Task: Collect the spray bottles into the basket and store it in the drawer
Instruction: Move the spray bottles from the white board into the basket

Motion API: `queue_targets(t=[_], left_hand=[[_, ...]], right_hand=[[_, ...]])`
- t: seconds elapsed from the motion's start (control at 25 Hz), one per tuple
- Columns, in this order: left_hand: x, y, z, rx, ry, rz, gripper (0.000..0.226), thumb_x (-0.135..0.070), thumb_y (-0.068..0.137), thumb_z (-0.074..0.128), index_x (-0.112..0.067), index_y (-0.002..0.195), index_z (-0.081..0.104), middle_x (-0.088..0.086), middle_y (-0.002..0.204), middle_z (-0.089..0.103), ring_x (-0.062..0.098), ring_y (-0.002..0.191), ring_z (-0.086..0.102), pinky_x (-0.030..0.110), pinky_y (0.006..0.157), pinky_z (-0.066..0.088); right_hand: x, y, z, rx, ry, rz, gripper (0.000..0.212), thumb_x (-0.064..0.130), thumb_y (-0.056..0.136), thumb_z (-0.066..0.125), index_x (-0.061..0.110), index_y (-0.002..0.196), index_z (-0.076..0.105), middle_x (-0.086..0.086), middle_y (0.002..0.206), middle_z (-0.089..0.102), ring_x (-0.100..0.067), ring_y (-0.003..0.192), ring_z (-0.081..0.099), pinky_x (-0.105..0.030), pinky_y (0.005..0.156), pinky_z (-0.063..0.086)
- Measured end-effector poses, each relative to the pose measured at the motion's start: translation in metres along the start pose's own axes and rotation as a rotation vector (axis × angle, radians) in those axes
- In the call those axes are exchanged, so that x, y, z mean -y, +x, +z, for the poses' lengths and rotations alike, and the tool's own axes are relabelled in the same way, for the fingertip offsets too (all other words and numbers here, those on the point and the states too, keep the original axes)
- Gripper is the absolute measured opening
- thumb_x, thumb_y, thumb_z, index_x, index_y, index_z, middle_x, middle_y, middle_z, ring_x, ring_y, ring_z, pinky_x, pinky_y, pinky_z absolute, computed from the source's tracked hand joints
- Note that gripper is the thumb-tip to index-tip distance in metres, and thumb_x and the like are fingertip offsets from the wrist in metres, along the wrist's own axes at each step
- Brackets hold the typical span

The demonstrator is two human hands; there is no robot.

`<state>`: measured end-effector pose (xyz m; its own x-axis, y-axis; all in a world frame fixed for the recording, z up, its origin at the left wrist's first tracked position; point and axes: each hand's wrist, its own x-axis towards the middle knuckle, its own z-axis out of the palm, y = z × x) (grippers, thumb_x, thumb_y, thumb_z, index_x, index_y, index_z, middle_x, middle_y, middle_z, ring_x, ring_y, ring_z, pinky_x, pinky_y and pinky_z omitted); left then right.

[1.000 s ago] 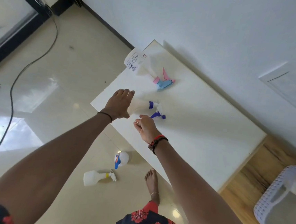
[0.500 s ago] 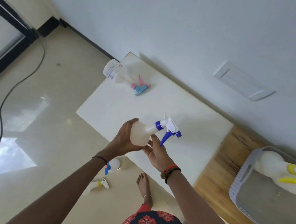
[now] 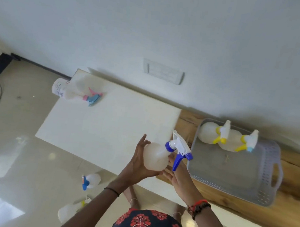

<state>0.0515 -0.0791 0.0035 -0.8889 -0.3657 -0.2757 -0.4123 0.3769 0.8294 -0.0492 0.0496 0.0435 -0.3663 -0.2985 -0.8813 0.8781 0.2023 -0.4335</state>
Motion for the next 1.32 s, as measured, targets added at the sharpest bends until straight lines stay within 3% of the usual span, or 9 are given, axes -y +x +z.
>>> queue_targets(t=[0.12,0.2,0.44,0.6,0.68,0.8,0.96,1.08,1.32], left_hand=[[-0.032,0.005,0.047,-0.012,0.162,0.088,0.104,-0.074,0.059,0.068,-0.020,0.139,0.029,-0.003,0.147,0.030,0.001,0.131,0.030,0.029,0.106,0.043],[-0.055,0.010,0.080,-0.022,0.228,0.122,0.100,-0.077,0.060,0.064,-0.025,0.138,0.028,0.002,0.140,0.038,0.010,0.126,0.039,0.035,0.103,0.046],[-0.115,0.020,0.168,0.038,0.317,0.117,0.097,-0.072,0.062,0.063,-0.033,0.142,0.024,0.003,0.132,0.041,0.015,0.120,0.043,0.029,0.097,0.040],[-0.147,0.039,0.223,0.106,0.290,0.052,0.097,-0.061,0.064,0.070,-0.020,0.143,0.034,0.003,0.134,0.047,0.019,0.120,0.048,0.035,0.099,0.046],[-0.155,0.052,0.249,0.129,0.236,-0.011,0.096,-0.053,0.063,0.078,-0.013,0.140,0.036,0.003,0.135,0.049,0.019,0.122,0.049,0.035,0.101,0.046],[-0.161,0.076,0.279,0.153,0.195,-0.085,0.092,-0.039,0.063,0.082,-0.013,0.138,0.036,0.004,0.134,0.049,0.021,0.124,0.048,0.036,0.103,0.043],[-0.163,0.108,0.308,0.164,0.180,-0.160,0.089,-0.023,0.066,0.081,-0.016,0.142,0.035,0.012,0.130,0.046,0.028,0.121,0.045,0.030,0.099,0.038],[-0.161,0.122,0.323,0.158,0.158,-0.161,0.089,-0.018,0.070,0.079,-0.017,0.145,0.031,0.015,0.134,0.041,0.028,0.124,0.043,0.025,0.098,0.037],[-0.154,0.138,0.332,0.202,0.117,-0.196,0.090,-0.015,0.077,0.077,-0.014,0.149,0.023,0.016,0.143,0.039,0.029,0.129,0.043,0.037,0.104,0.043]], right_hand=[[0.015,-0.018,-0.050,-0.145,0.174,0.043,0.037,0.016,0.097,0.051,0.002,0.131,0.050,-0.019,0.132,0.057,-0.037,0.124,0.053,-0.050,0.103,0.044],[0.023,-0.026,-0.083,-0.214,0.310,0.053,0.035,0.013,0.098,0.049,-0.003,0.129,0.048,-0.024,0.128,0.054,-0.041,0.121,0.051,-0.053,0.105,0.041],[0.024,-0.036,-0.184,-0.275,0.398,-0.070,0.039,0.014,0.097,0.048,0.000,0.134,0.046,-0.025,0.129,0.055,-0.036,0.116,0.053,-0.049,0.098,0.044],[0.029,-0.025,-0.241,-0.369,0.444,-0.113,0.014,0.013,0.096,0.050,0.012,0.109,0.054,-0.020,0.118,0.058,-0.031,0.105,0.057,-0.050,0.095,0.048],[0.038,-0.014,-0.265,-0.414,0.429,-0.159,0.023,0.014,0.096,0.051,0.009,0.118,0.052,-0.018,0.114,0.058,-0.028,0.100,0.059,-0.048,0.091,0.050],[0.055,0.006,-0.286,-0.411,0.354,-0.232,0.039,0.016,0.095,0.052,0.010,0.134,0.049,-0.011,0.116,0.059,-0.026,0.106,0.059,-0.042,0.090,0.050],[0.062,0.037,-0.307,-0.412,0.347,-0.266,0.044,0.013,0.093,0.055,0.015,0.137,0.048,-0.010,0.135,0.057,-0.028,0.125,0.054,-0.045,0.105,0.046],[0.064,0.055,-0.318,-0.411,0.342,-0.302,0.043,0.009,0.093,0.056,0.017,0.134,0.049,-0.008,0.136,0.057,-0.026,0.126,0.054,-0.042,0.105,0.047],[0.067,0.077,-0.330,-0.405,0.259,-0.302,0.048,0.005,0.092,0.055,0.013,0.138,0.046,-0.010,0.137,0.057,-0.025,0.128,0.052,-0.043,0.108,0.043]])
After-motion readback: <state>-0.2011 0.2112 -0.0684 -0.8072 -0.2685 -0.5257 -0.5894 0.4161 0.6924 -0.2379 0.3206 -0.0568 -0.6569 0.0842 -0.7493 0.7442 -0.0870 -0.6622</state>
